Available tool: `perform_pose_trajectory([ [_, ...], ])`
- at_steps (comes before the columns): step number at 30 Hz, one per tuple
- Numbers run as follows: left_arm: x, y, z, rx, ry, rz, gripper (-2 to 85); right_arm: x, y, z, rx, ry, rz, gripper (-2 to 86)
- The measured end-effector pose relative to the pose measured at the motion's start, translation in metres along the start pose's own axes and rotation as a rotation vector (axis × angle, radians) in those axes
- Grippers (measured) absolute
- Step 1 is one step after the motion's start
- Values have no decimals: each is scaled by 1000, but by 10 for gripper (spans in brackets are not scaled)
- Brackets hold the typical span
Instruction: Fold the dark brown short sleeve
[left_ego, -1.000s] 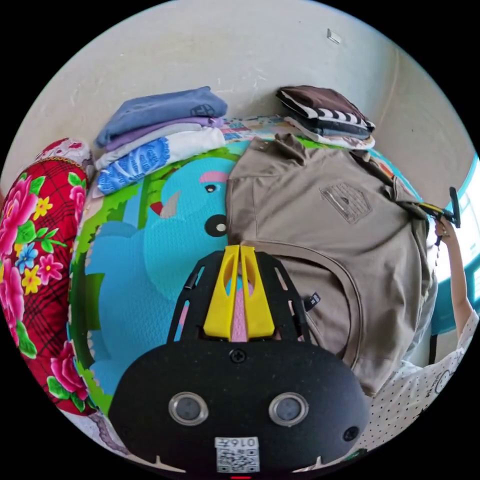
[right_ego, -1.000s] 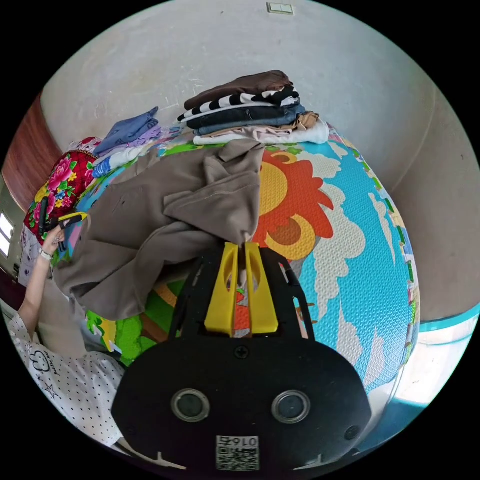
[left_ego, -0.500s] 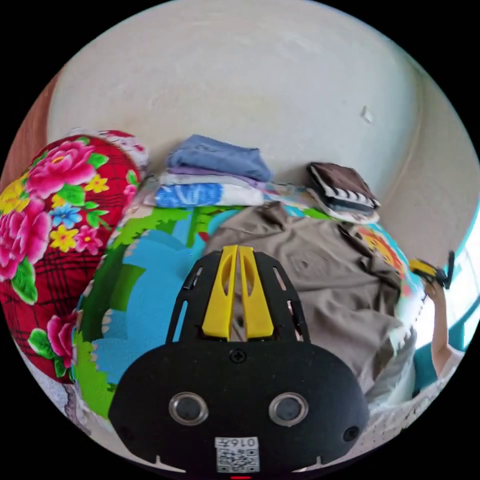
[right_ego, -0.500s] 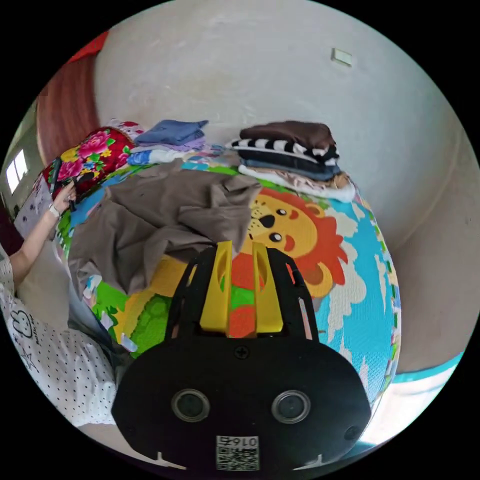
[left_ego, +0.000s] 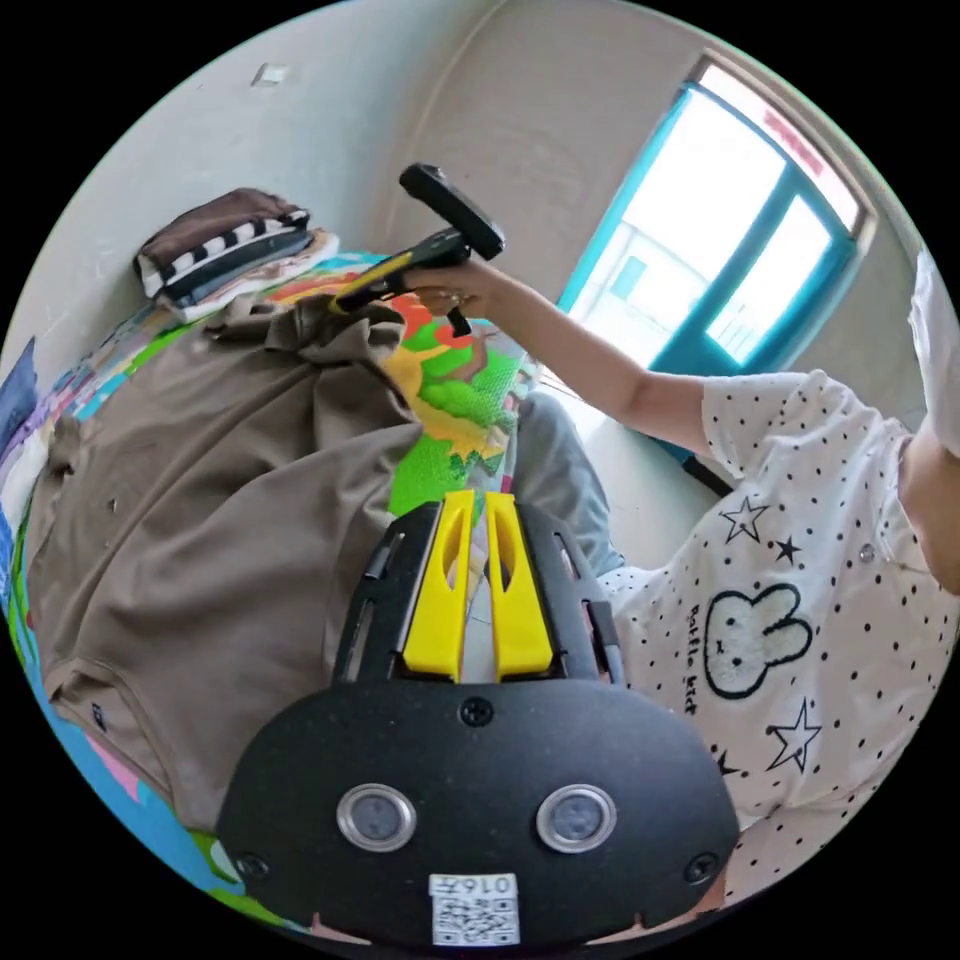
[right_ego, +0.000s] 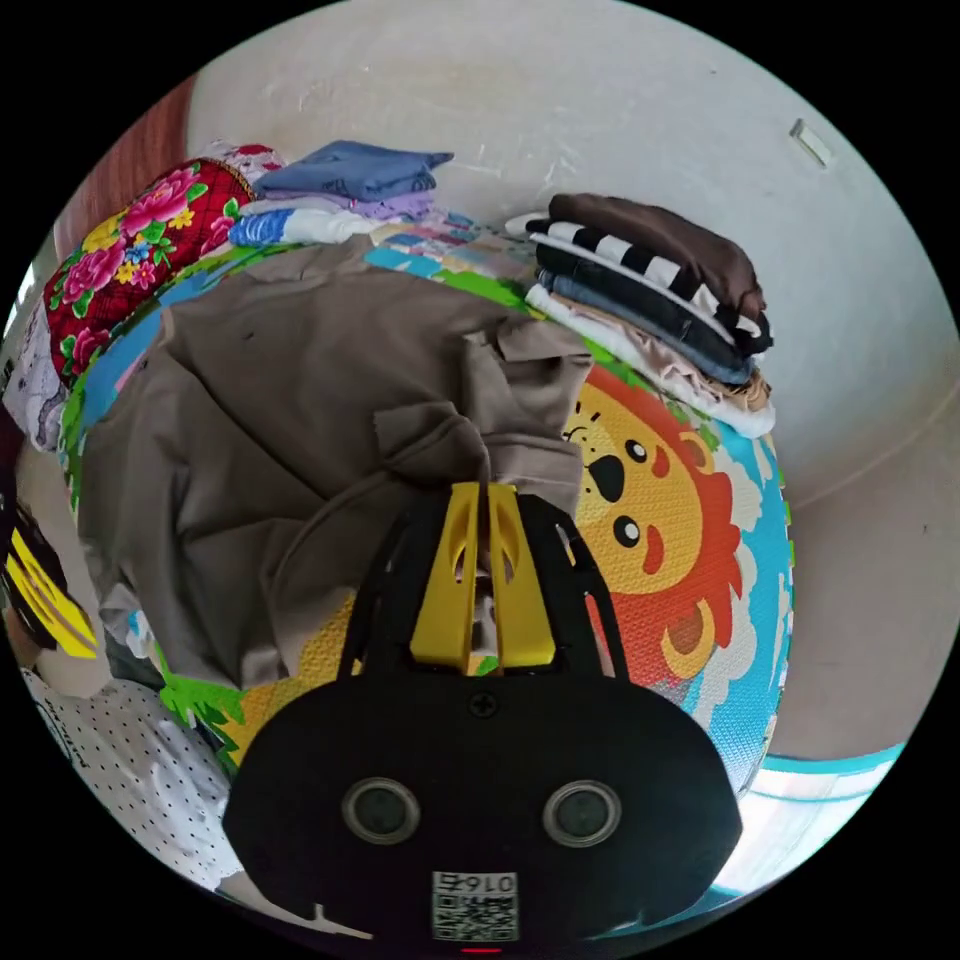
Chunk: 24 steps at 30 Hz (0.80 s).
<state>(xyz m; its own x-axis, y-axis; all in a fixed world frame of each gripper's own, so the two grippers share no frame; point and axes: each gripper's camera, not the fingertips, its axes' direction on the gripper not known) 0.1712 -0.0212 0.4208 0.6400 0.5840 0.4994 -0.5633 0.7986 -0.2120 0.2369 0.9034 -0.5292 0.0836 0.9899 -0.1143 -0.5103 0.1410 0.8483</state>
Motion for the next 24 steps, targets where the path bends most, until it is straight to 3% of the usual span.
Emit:
perform_pose_trajectory([
  [5, 18, 17, -20, 118, -141, -65, -8, 40, 62, -81, 213, 50, 233, 8],
  [8, 15, 30, -23, 159, -144, -131, -6, 66, 101, -79, 128, 120, 388, 15],
  [12, 18, 34, -10, 87, -227, -176, 21, 75, 136, -65, -15, 323, 521, 43],
  [17, 34, 28, 19, -34, -381, -145, 65, 36, 157, -85, 192, 36, 423, 125],
  [24, 42, 33, 37, -79, -437, -157, 22, 39, 137, -48, 85, 47, 508, 128],
])
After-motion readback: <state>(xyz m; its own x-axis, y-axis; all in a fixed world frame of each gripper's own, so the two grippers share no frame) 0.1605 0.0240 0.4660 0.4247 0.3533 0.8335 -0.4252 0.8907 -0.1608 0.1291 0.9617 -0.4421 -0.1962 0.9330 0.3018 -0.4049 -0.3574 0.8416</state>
